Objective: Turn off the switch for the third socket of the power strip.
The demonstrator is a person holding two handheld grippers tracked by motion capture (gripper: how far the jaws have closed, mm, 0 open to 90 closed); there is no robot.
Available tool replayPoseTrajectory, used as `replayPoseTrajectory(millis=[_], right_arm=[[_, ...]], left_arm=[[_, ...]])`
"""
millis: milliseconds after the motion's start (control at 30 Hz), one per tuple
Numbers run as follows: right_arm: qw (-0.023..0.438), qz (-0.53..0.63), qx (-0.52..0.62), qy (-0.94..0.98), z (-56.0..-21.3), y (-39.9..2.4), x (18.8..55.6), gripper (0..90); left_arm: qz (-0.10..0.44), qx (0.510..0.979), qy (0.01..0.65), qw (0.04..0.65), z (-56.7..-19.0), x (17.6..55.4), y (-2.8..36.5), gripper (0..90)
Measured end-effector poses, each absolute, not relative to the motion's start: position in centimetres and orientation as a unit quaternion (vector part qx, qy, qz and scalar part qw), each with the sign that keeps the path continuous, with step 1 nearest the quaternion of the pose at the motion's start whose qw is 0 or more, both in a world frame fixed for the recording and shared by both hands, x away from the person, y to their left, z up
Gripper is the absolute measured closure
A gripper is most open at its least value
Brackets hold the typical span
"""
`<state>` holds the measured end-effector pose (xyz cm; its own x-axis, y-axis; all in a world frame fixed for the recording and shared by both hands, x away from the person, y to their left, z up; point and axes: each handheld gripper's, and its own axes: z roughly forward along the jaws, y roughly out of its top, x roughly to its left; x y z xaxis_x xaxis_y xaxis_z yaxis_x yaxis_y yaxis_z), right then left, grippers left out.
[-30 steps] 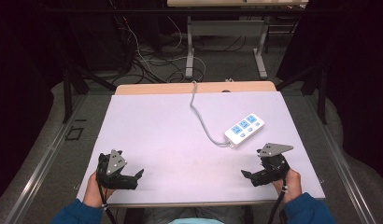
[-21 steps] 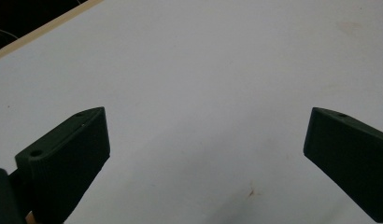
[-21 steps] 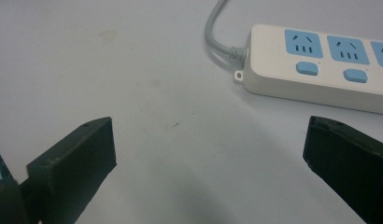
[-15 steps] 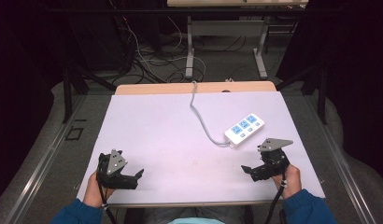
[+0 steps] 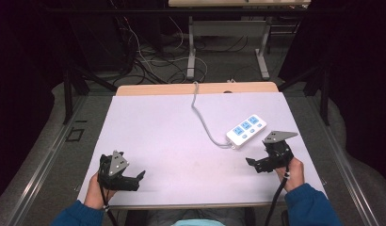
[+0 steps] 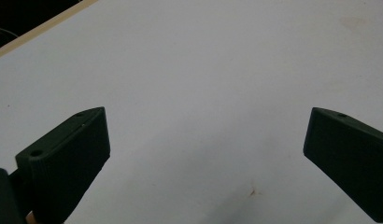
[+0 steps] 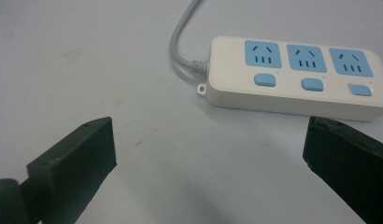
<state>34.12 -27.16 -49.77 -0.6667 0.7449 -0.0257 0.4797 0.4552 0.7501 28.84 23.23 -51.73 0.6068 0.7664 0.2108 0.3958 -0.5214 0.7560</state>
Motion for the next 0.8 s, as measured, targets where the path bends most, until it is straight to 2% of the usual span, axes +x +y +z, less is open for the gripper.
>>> replayPoseTrajectory(millis=[800], right_arm=[[0.184, 0.375, 0.392, 0.82, -49.3, -27.8, 37.9, 2.5]], left_arm=[[0.272, 0.829, 0.354, 0.336, -51.7, 28.9, 23.3, 0.6]])
